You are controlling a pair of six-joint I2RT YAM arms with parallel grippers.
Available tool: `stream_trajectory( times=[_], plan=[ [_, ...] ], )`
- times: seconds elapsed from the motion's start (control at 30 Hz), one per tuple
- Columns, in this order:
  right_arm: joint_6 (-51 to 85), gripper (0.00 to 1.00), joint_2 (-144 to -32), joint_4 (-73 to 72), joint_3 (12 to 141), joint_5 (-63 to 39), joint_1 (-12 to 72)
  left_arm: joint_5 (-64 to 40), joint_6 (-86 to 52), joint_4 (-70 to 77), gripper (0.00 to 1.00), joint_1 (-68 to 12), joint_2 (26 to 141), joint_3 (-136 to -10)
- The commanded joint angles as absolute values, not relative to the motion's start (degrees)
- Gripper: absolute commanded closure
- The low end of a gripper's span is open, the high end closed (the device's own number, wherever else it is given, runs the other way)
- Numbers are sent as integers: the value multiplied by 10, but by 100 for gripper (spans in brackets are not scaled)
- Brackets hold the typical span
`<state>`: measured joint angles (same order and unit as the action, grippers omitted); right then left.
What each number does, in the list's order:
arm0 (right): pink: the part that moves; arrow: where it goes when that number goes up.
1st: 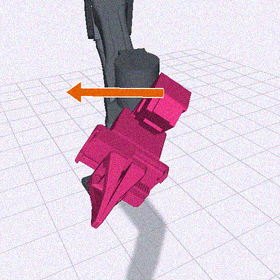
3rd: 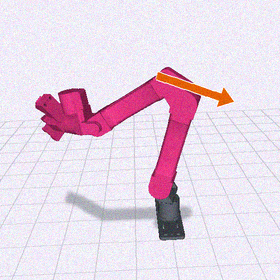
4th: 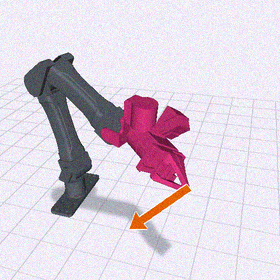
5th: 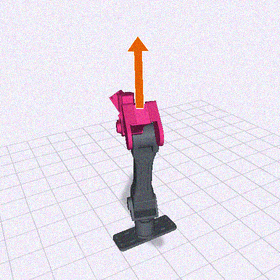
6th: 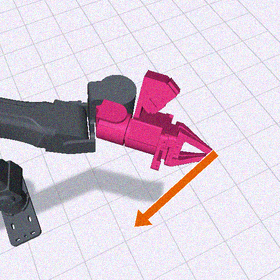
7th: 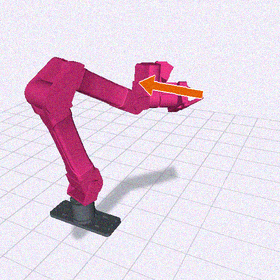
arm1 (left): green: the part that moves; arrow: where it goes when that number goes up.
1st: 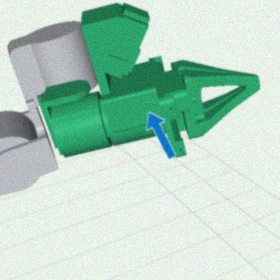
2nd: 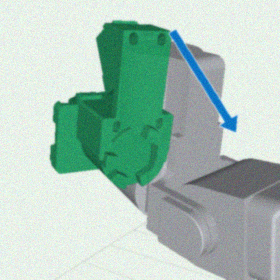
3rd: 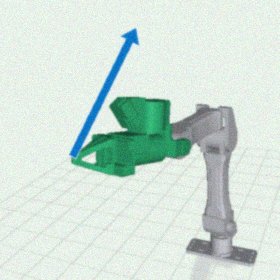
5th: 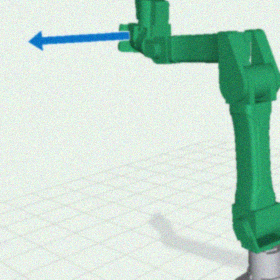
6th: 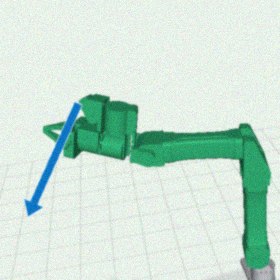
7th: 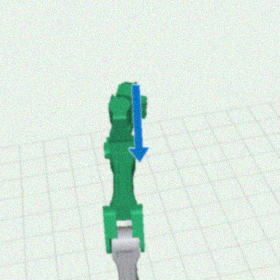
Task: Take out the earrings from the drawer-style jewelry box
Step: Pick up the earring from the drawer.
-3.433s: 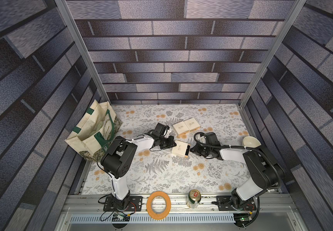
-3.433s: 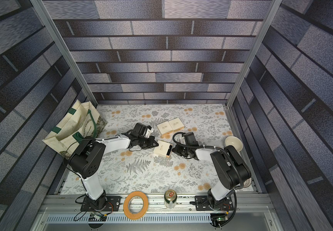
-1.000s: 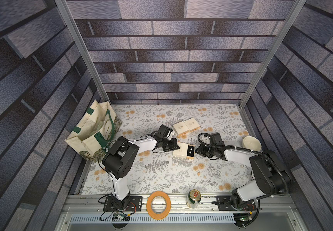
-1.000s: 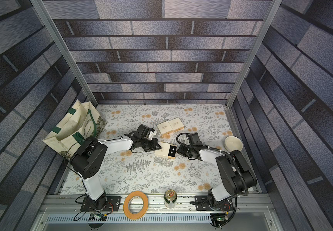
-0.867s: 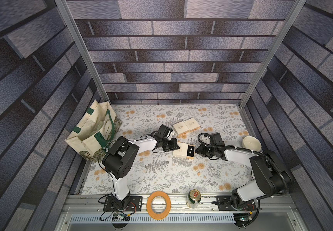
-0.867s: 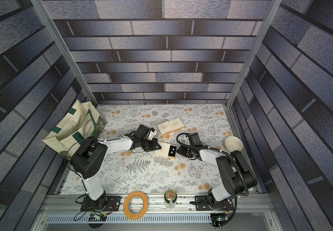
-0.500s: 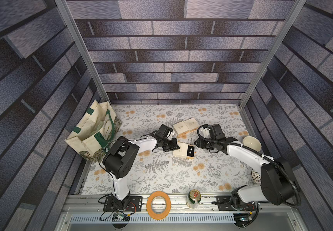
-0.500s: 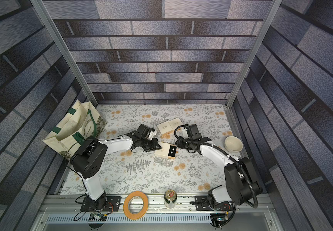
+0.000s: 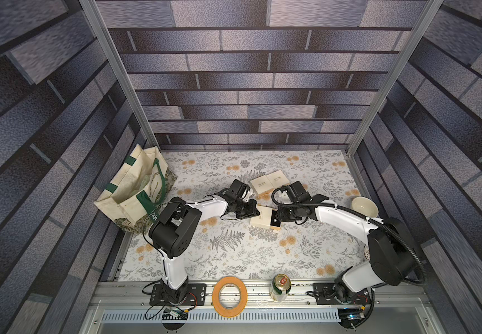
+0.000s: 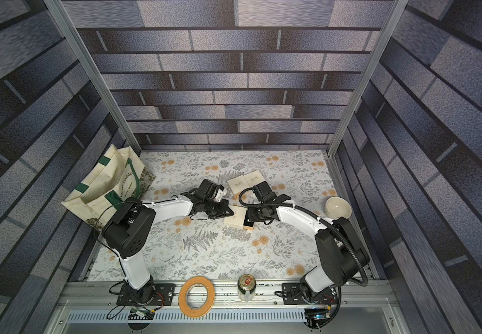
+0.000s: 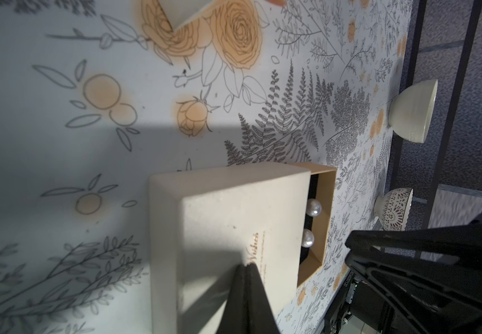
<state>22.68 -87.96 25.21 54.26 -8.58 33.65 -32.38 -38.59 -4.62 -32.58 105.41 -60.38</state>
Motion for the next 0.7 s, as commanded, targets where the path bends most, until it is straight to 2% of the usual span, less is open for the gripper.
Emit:
stream_trajectory(
  times=[0.0, 0.27, 0.67],
  plan=[
    [233, 82, -894, 276, 560, -66, 343, -265, -377, -111, 100, -329, 1090, -593],
    [237, 76, -921, 274, 571, -63, 356, -265, -377, -113, 100, -330, 1092, -594],
    [243, 75, -943, 277, 580, -47, 365, -264, -376, -111, 100, -330, 1091, -592]
  ],
)
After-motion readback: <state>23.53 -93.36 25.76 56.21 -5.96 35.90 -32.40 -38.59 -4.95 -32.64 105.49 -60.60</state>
